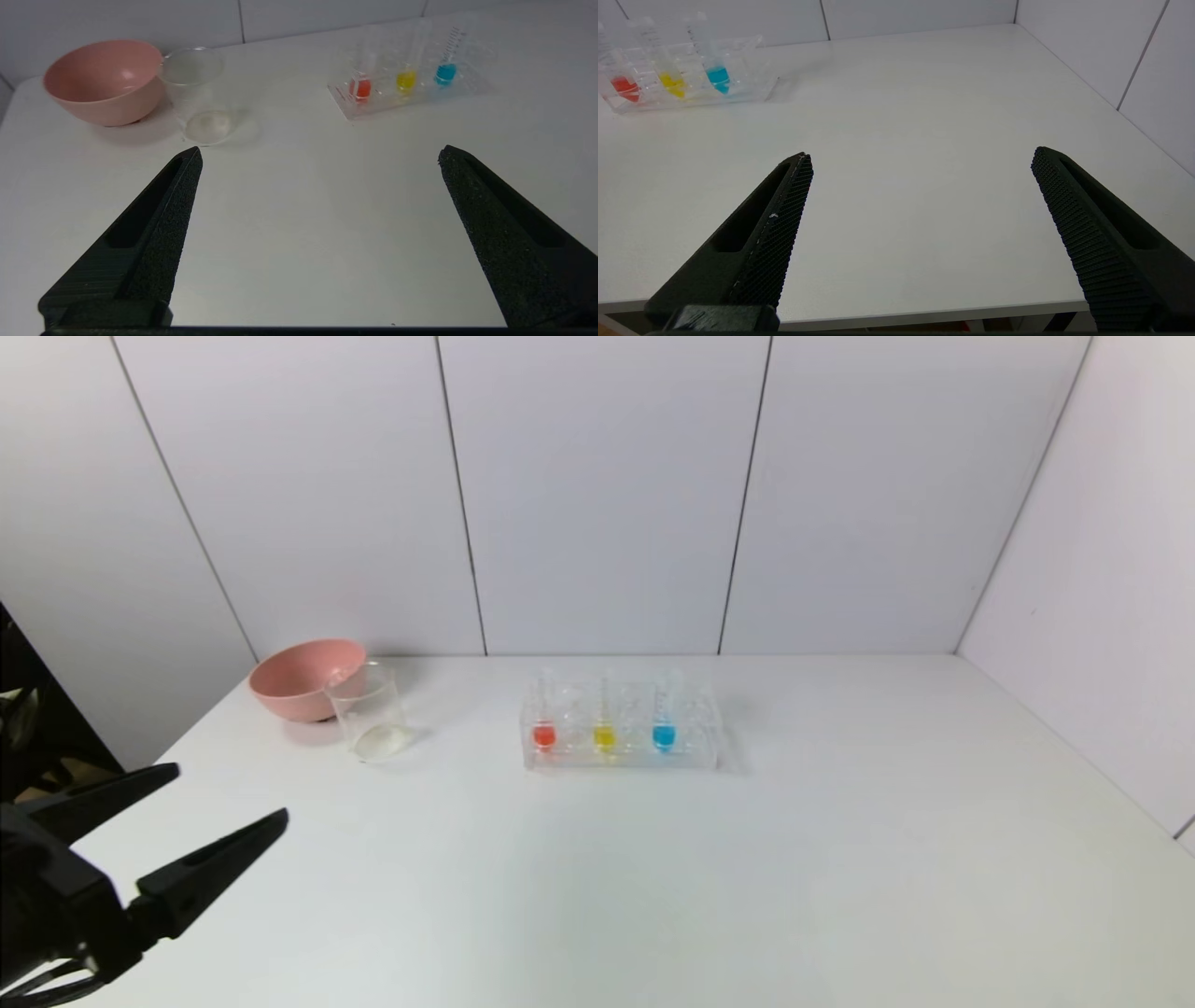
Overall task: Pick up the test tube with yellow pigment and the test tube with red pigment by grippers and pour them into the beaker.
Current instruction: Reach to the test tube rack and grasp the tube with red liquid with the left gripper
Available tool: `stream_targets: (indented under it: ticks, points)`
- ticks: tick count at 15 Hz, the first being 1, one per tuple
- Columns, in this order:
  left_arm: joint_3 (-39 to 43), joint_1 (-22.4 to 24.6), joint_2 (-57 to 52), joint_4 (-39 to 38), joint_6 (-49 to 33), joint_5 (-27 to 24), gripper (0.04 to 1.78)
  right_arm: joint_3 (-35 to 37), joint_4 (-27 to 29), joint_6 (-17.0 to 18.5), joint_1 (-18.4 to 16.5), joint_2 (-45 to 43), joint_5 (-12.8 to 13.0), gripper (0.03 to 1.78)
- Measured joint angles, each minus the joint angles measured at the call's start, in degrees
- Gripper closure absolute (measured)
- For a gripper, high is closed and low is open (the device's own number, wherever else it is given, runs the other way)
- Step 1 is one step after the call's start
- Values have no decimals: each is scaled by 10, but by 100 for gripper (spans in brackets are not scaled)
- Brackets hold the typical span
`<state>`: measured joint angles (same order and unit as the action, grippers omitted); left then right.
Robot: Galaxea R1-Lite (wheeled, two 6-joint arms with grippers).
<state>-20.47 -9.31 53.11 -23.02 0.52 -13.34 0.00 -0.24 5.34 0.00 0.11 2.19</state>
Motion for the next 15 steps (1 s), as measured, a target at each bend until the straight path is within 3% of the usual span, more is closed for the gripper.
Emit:
stream_targets:
  ticks: [2,5,8,12,15]
  points:
    - [-17,-50,80,-12,12,-7,6,0,0,0,0,0,0,10]
    - [-47,-118,200,-59,0,45,6,0,0,0,0,0,0,10]
    - [-84,-188,335,-154,-34,150,6,0,0,0,0,0,0,10]
    - [-171,-263,508,-294,-52,336,6,0,0,0,0,0,0,10]
    - [-256,-301,590,-337,-59,457,6,0,0,0,0,0,0,10]
